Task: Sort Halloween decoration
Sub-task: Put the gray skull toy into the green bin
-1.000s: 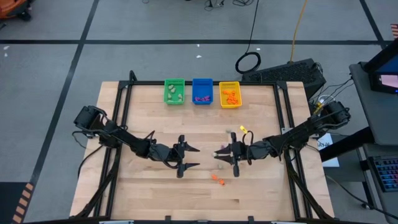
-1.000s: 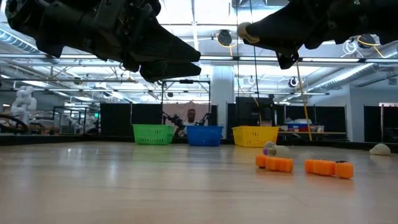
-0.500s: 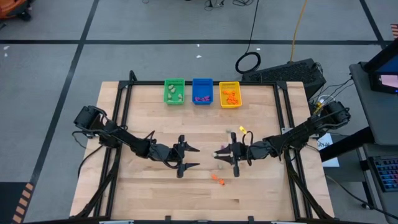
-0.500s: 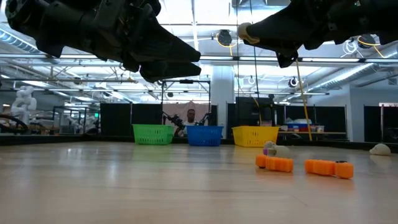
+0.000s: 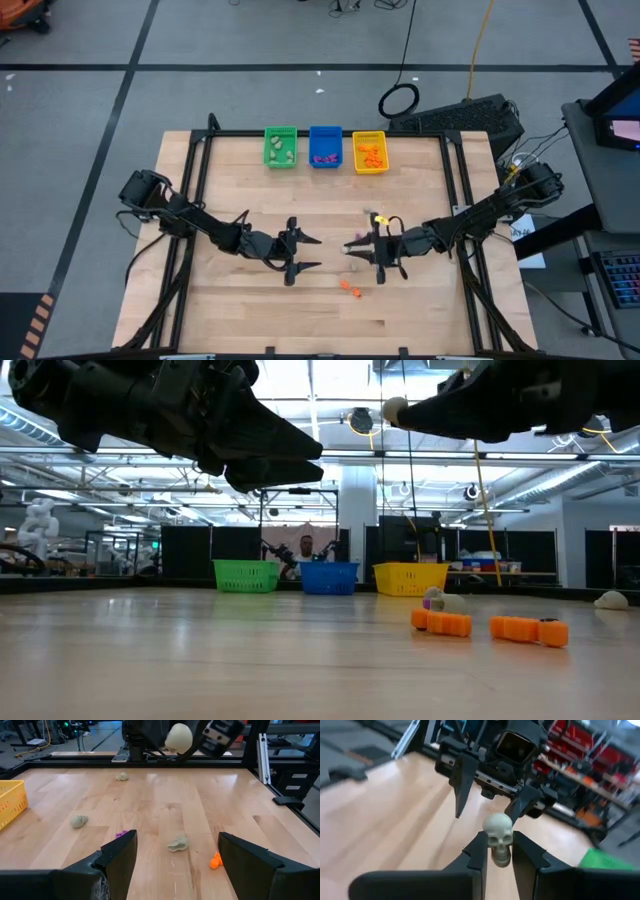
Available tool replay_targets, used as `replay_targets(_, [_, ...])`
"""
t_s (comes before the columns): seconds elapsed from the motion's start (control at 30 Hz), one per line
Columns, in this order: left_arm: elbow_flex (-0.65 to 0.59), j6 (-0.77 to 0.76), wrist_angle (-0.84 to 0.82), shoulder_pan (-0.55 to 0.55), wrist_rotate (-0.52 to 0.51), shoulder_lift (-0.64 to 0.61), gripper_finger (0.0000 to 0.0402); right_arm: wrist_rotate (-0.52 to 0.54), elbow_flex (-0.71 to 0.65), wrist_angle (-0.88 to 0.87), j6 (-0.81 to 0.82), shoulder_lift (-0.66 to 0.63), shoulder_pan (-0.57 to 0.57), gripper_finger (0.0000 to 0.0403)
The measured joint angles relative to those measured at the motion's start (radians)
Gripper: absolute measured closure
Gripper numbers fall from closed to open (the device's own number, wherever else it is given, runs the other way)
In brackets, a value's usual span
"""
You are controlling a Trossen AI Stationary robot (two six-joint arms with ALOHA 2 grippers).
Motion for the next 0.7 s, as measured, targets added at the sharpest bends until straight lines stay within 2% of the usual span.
replay_targets(0.43, [0.0,0.001,0.0,0.0,0.0,0.0,0.0128,0.001,0.0,0.0,-0.561,0.0,0.0,0.0354])
replay_targets(0.7, [0.0,0.001,0.0,0.0,0.0,0.0,0.0128,0.001,0.0,0.0,-0.629,0.0,0.0,0.0334])
